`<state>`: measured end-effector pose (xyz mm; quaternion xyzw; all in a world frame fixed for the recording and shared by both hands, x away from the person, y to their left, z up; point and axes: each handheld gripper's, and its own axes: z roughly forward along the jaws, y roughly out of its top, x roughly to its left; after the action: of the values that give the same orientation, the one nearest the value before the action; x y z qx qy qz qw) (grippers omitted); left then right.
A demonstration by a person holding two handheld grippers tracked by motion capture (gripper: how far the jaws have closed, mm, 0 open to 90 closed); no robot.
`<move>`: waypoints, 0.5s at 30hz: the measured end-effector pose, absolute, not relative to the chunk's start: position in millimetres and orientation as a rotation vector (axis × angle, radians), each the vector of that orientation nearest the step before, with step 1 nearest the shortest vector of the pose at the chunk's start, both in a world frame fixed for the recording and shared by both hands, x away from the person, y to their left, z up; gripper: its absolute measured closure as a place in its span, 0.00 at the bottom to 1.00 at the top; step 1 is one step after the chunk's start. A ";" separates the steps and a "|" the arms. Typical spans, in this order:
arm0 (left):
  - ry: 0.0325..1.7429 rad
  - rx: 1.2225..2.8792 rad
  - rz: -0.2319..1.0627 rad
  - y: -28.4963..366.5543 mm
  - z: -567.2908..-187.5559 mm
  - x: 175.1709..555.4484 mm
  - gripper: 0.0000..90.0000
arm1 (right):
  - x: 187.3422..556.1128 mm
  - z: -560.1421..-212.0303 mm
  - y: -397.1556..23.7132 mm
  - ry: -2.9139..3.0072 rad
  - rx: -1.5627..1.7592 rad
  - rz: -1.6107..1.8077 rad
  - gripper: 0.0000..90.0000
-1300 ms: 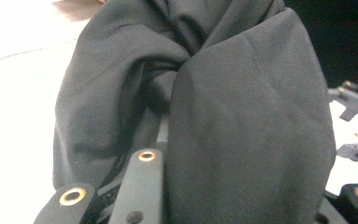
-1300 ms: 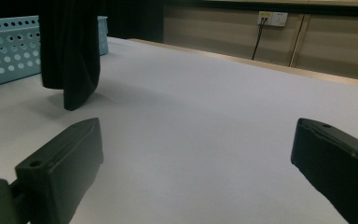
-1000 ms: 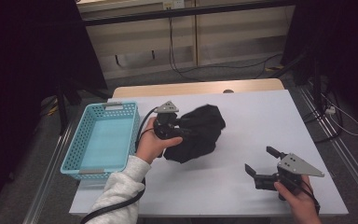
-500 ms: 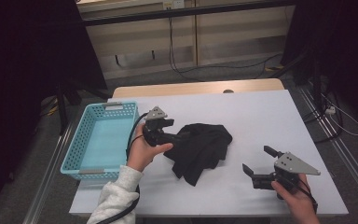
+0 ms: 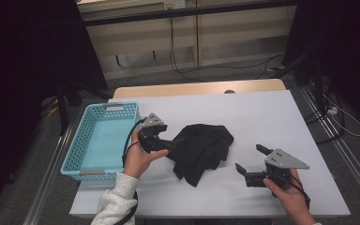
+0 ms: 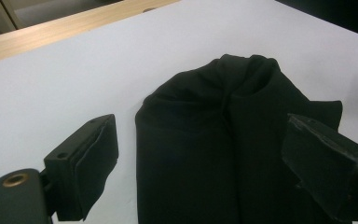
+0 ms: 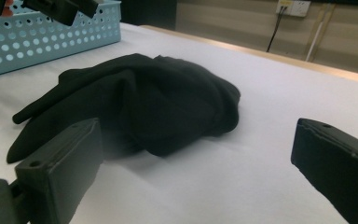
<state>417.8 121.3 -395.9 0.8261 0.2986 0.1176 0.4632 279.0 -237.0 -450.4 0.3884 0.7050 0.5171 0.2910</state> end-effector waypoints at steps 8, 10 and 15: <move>0.755 2.031 0.309 125.5 -401.0 418.6 0.12 | 286.2 -449.3 -219.8 1.954 1.011 1.373 0.02; 0.761 2.031 0.310 127.4 -401.5 418.8 0.11 | 289.6 -448.8 -214.0 1.970 0.996 1.363 0.03; 0.768 2.024 0.329 129.9 -401.1 418.7 0.11 | 300.0 -450.0 -198.4 2.027 0.972 1.353 0.16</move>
<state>418.7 129.9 -401.1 0.8215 0.3119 0.1335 0.4582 300.0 -198.4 -450.0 0.3582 0.7469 0.4983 0.2559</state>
